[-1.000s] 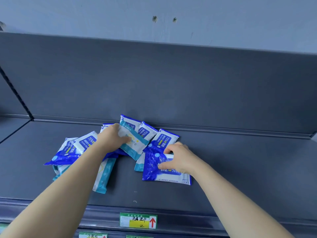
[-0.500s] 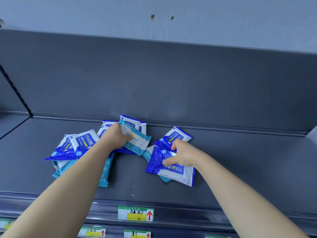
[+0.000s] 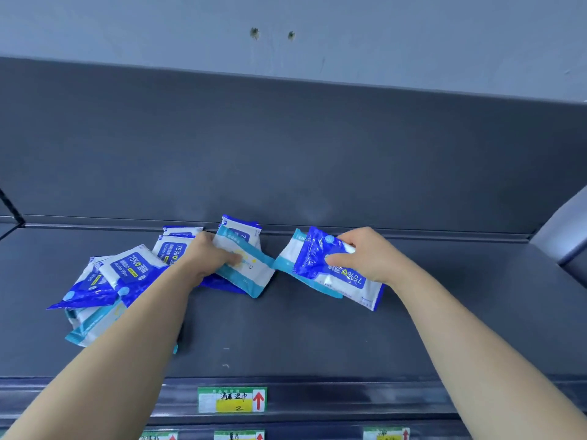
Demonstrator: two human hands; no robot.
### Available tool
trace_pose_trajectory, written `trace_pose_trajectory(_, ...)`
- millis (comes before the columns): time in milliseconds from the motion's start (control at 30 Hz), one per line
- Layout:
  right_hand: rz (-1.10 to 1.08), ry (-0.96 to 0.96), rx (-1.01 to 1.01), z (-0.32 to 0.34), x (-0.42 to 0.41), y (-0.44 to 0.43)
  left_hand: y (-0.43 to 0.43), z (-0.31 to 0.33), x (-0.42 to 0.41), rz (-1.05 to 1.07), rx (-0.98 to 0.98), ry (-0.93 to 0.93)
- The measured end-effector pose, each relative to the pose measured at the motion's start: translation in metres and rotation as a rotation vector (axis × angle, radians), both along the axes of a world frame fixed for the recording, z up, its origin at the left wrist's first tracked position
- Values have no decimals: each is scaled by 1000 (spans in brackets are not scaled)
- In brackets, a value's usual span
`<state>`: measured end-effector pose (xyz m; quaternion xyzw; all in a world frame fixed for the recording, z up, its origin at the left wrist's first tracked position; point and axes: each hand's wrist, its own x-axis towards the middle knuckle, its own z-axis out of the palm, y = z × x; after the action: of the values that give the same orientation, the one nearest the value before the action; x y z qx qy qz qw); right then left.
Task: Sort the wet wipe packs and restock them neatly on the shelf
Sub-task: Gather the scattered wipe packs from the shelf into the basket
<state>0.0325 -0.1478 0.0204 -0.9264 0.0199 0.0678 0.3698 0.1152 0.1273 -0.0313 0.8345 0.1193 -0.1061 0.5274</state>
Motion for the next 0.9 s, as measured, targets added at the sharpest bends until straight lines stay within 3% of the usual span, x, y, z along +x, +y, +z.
trace_pose_trajectory(167, -272, -102, 319, -5, 17, -12, -3, 4, 1, -39, -415, -32)
trace_pose_trajectory(300, -413, -25, 428, -39, 40, -4, -38, 4, 1, -84, -474, -16)
trace_pose_trajectory(467, -587, 44, 394, -74, 68, 2, -68, -17, 11, -110, -409, 57)
trace_pose_trajectory(700, -446, 106, 681, -63, 65, 5, -91, -14, 20, -171, -480, 111)
trace_pose_trajectory(900, -433, 36, 741, -59, 48, 4, -103, -19, 13, -190, -611, 149)
